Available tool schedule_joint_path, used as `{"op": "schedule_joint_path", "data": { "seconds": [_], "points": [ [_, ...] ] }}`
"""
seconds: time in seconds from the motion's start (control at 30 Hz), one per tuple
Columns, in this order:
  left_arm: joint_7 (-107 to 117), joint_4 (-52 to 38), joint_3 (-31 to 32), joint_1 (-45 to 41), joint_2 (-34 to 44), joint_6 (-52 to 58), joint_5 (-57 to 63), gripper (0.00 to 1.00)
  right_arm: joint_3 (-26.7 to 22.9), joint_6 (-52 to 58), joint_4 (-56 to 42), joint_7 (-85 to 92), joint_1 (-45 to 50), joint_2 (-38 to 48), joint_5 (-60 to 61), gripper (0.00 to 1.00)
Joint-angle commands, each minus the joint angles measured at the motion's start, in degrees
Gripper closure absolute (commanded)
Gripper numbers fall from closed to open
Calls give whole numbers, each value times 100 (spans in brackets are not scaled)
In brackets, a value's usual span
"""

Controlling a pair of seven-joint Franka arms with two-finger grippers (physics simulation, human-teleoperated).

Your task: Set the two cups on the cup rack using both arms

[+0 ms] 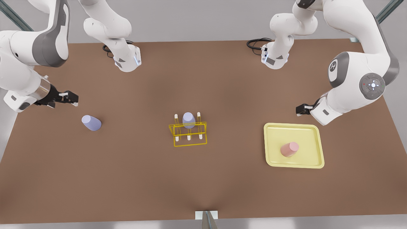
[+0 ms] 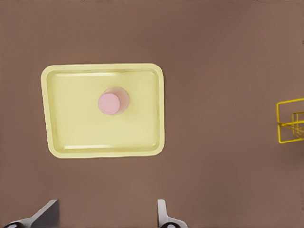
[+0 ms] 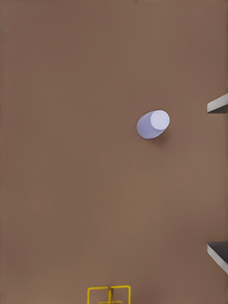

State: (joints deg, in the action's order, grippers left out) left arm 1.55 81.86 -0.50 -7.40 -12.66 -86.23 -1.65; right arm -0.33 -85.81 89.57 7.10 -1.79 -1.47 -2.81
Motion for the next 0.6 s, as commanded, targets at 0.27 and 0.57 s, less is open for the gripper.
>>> {"op": "schedule_joint_path", "data": {
  "seconds": [0.27, 0.57],
  "points": [
    [109, -161, -38, 239, -2012, -2319, 7, 0, -29, -1481, 420, 643, -480, -1681, -202, 0],
    [109, 1579, -196, 335, -1784, -4560, -55, 0, -29, -4848, 3004, 1329, -946, -908, 44, 0]
  ]
}}
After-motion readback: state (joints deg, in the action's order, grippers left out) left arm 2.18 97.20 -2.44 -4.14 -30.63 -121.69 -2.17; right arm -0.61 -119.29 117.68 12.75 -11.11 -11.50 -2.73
